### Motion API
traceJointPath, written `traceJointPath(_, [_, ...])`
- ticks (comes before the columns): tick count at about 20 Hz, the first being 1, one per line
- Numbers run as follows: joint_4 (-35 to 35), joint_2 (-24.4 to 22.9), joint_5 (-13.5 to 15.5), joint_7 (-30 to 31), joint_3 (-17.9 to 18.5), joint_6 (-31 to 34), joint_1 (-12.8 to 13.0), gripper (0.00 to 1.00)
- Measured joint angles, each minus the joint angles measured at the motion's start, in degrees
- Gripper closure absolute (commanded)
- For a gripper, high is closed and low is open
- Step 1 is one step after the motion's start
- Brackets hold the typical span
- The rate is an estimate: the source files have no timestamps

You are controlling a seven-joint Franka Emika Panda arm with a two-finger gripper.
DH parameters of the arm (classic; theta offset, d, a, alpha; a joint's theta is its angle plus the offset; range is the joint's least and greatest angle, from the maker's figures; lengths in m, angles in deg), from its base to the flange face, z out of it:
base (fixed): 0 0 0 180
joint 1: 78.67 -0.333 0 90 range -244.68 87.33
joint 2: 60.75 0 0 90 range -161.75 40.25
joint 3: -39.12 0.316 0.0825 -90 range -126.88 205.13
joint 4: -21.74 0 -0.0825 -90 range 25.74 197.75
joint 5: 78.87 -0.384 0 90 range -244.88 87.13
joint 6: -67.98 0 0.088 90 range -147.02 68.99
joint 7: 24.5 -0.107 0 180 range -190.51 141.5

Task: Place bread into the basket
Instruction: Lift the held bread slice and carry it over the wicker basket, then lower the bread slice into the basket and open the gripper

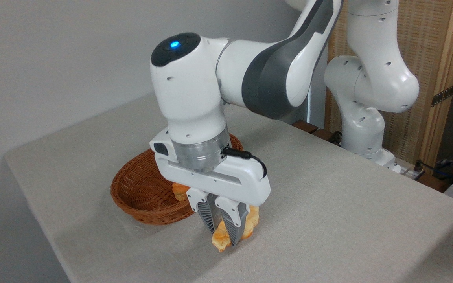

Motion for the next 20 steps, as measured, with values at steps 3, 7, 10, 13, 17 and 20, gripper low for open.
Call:
traceJointPath(3, [-0.30, -0.89, 0.00, -0.25, 0.21, 0.09, -0.01, 0.73])
traceJointPath(7, [-1.34, -2.00, 0.39, -0.26, -0.16, 2.18, 0.34, 0.73])
traceJointPath(10, [-2.00, -2.43, 3.31, -0.26, -1.39, 3.51, 0.74, 0.73])
traceJointPath(13, [-4.09, -2.49, 6.75, -0.17, -4.31, 5.97, 0.99, 0.70])
traceJointPath(17, [-5.96, -2.60, 10.19, -0.02, -6.04, 7.97, 1.13, 0.32])
traceJointPath(20, [-6.17, -2.67, 10.97, -0.03, -9.05, 8.05, 1.16, 0.00])
